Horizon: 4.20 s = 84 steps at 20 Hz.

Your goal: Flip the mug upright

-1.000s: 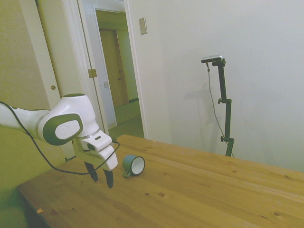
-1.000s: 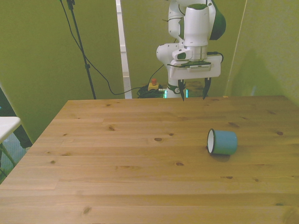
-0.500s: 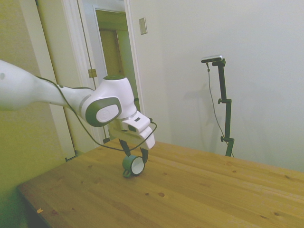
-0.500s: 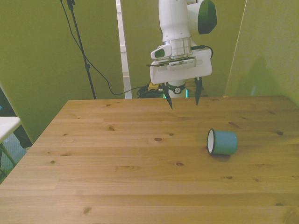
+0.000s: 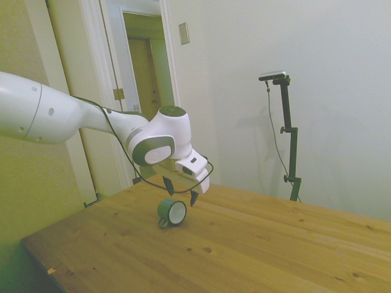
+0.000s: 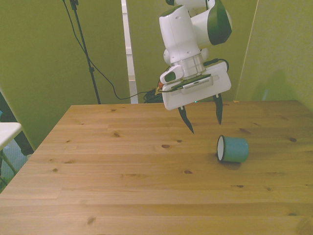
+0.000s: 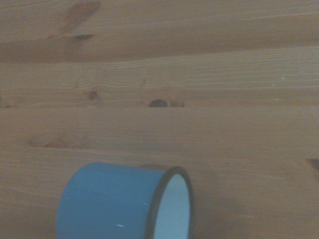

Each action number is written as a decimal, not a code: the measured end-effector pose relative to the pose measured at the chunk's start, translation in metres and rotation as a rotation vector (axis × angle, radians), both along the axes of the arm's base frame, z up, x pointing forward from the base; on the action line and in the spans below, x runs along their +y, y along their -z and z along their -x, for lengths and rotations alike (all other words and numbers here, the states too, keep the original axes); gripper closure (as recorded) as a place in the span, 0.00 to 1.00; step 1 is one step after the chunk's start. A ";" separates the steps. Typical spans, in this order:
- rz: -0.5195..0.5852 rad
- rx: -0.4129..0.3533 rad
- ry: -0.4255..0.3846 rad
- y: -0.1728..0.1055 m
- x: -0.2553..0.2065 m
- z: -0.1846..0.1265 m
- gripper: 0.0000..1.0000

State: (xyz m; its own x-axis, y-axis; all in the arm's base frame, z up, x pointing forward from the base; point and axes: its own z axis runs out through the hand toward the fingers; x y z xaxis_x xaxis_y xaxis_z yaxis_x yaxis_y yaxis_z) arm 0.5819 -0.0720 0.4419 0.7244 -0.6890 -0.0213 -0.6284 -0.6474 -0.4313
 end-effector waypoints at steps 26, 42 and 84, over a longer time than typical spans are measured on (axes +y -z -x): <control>-0.454 -0.026 -0.113 0.079 0.063 -0.019 0.00; -0.533 -0.018 -0.141 0.104 0.054 -0.015 1.00; 0.253 0.007 -0.160 0.037 0.077 0.039 1.00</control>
